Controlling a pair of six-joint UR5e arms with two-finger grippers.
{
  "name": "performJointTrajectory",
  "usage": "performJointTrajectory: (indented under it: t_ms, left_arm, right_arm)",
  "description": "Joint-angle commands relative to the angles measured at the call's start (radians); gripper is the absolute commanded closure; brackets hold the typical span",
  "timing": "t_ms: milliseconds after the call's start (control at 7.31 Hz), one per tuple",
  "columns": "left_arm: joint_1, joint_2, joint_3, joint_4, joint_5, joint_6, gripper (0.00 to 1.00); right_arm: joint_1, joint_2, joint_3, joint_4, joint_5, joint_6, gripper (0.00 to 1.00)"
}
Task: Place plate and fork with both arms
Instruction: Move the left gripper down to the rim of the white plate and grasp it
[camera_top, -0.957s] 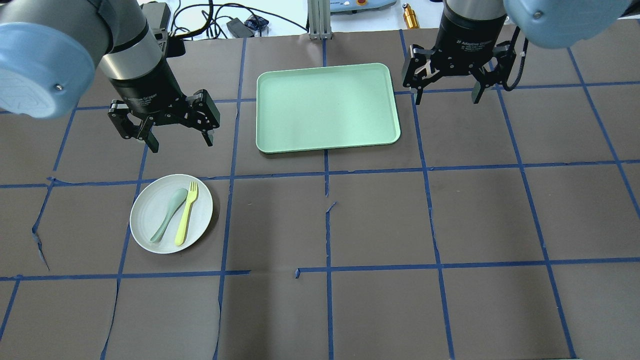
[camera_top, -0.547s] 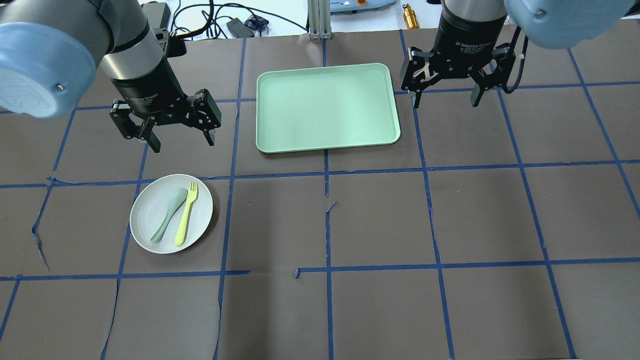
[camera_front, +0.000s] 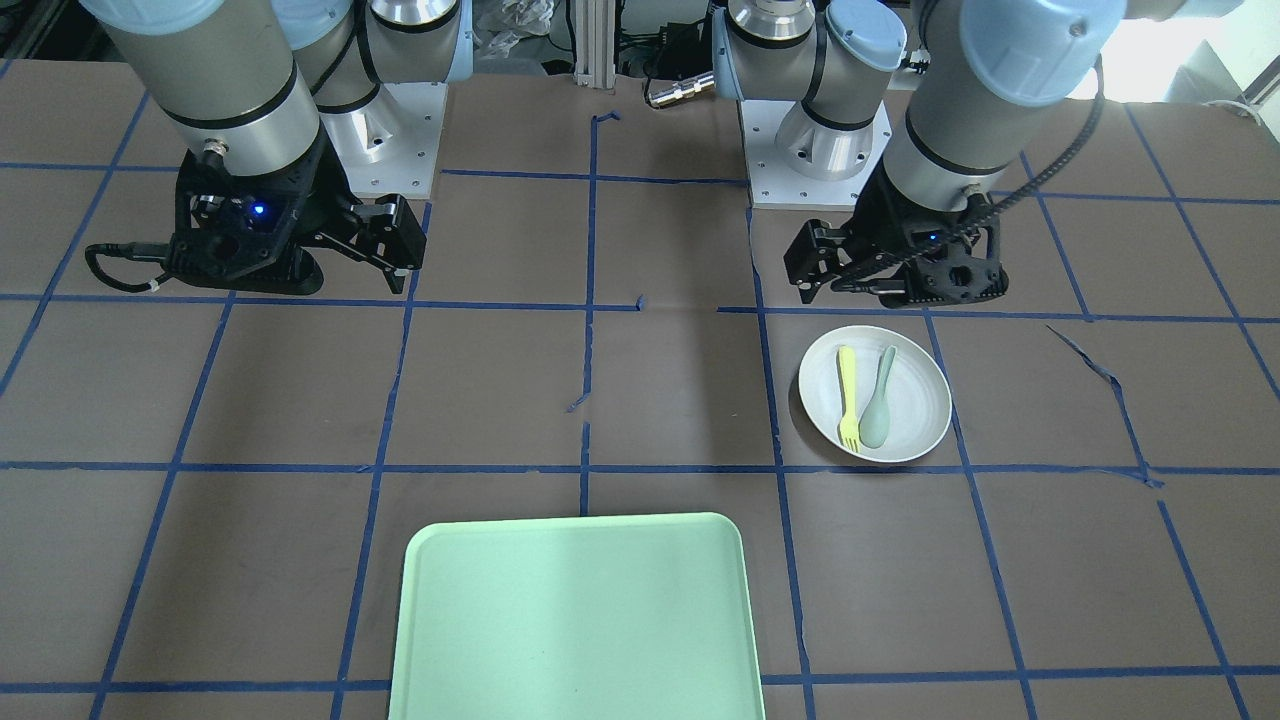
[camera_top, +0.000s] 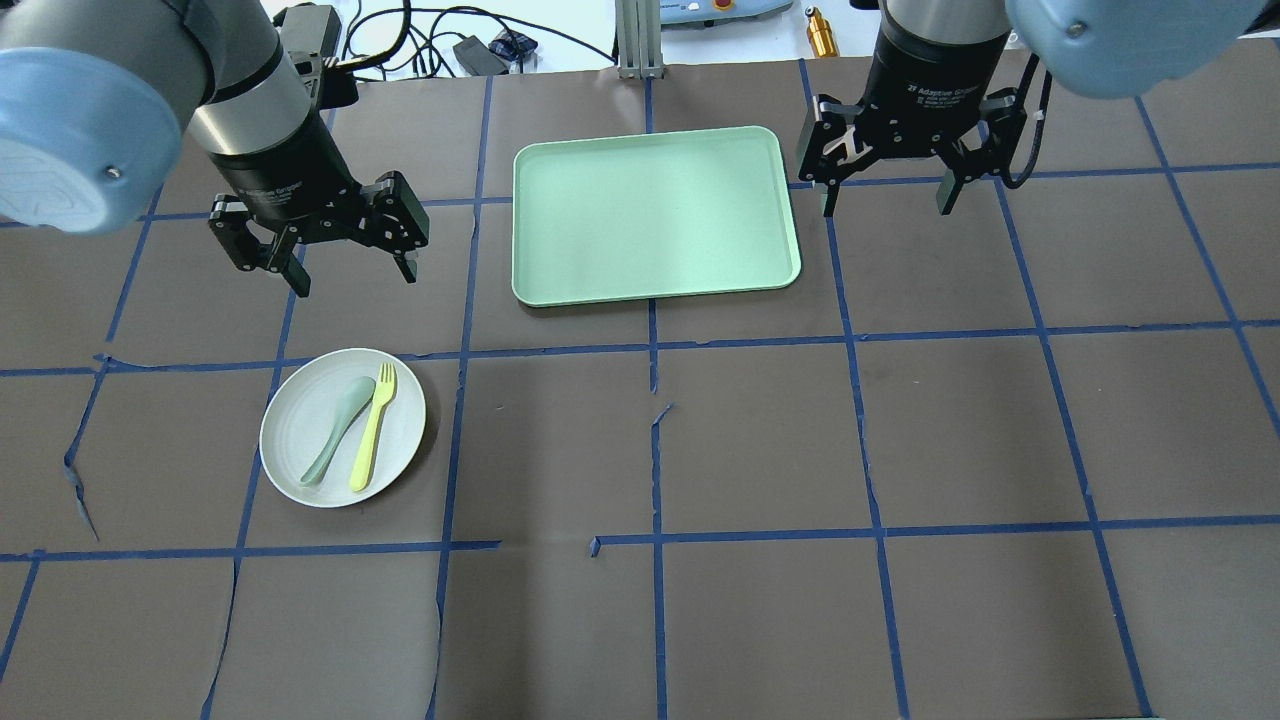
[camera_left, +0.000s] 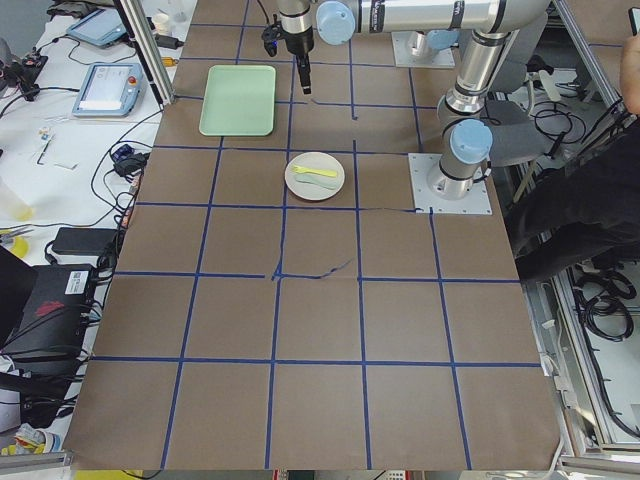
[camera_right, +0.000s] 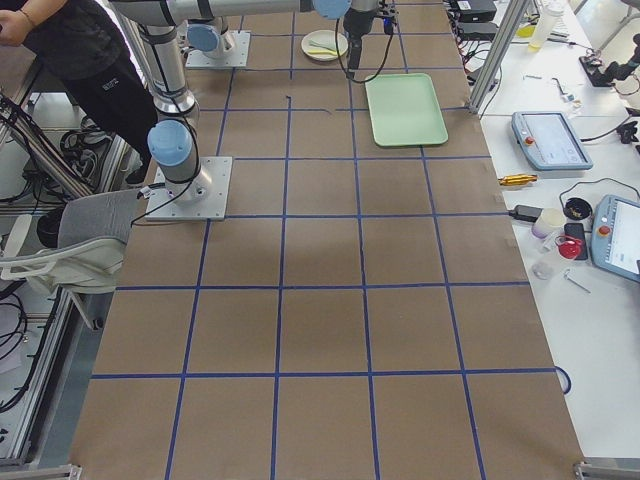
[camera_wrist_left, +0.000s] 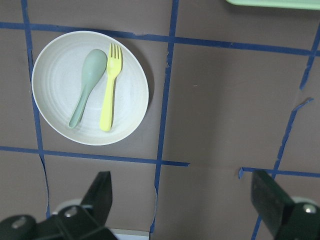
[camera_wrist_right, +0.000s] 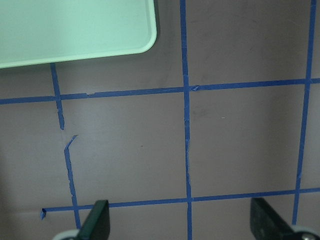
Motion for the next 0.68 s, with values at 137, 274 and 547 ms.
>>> performJointTrajectory:
  t_ms: [137, 274, 547]
  left_arm:
    - [0.232, -0.013, -0.151, 0.221, -0.01, 0.339, 0.0]
    - [0.308, -0.027, -0.227, 0.342, -0.011, 0.527, 0.0]
    - [0.403, -0.099, -0.312, 0.519, -0.032, 0.726, 0.0]
  right_arm:
    - [-0.004, 0.007, 0.0, -0.011, 0.0, -0.007, 0.0]
    - [-0.005, 0.016, 0.002, -0.012, 0.0, -0.005, 0.0]
    - [-0.005, 0.025, 0.002, -0.012, -0.002, -0.007, 0.0]
